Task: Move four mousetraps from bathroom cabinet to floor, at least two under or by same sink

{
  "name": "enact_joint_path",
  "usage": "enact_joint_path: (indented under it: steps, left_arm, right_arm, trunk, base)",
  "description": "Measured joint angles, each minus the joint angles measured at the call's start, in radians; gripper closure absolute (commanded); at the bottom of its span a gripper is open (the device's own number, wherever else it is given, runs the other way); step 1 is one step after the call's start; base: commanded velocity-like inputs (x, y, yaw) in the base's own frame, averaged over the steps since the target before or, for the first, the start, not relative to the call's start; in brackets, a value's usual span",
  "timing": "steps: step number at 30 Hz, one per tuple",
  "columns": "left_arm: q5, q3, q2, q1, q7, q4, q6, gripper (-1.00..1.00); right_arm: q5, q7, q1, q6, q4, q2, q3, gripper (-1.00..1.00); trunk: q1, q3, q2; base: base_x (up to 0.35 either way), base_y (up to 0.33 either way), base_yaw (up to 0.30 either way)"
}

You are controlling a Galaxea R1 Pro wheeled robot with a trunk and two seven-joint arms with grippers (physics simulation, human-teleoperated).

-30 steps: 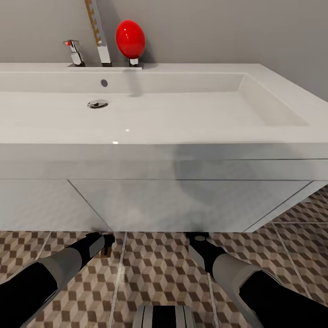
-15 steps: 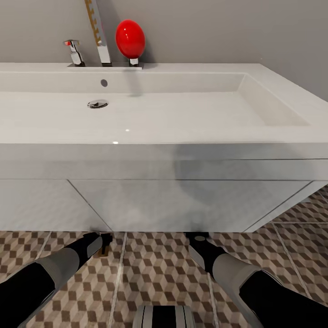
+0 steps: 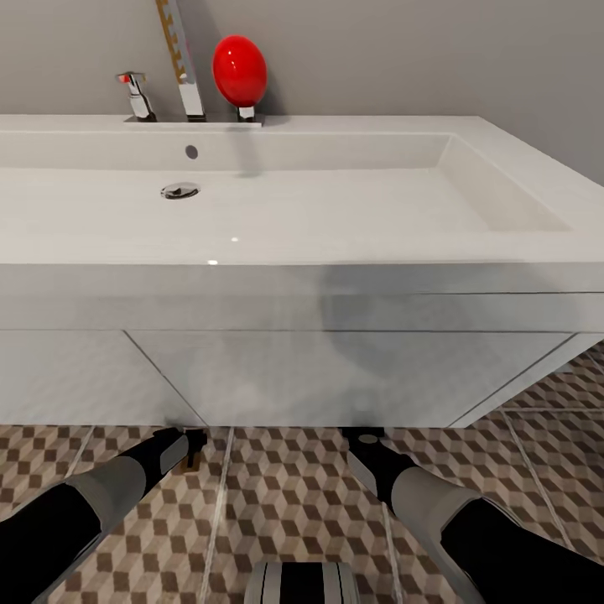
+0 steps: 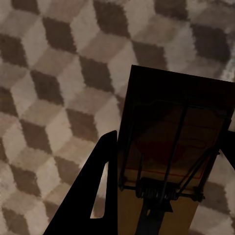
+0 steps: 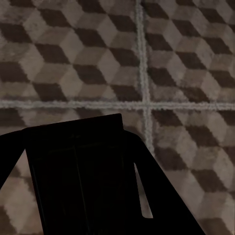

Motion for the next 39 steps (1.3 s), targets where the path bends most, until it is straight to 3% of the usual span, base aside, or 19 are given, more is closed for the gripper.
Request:
enact_joint_path:
  steps: [33, 39]
  left_arm:
    - [0.005, 0.004, 0.003, -0.002, -0.007, -0.003, -0.030, 1.00]
    - [0.005, 0.006, 0.005, -0.059, -0.007, -0.003, -0.030, 1.00]
  right_arm:
    - [0.003, 0.000, 0.001, 0.003, -0.015, 0.000, 0.003, 1.00]
    - [-0.002, 0.001, -0.042, 0.004, -0.017, 0.000, -0.005, 1.00]
  trunk:
    - [0.000, -0.006, 0.000]
    - [0.001, -0.006, 0.000]
  base:
    - [-0.005, 0.000, 0.000]
    - [-0.261, 0.000, 0.000]
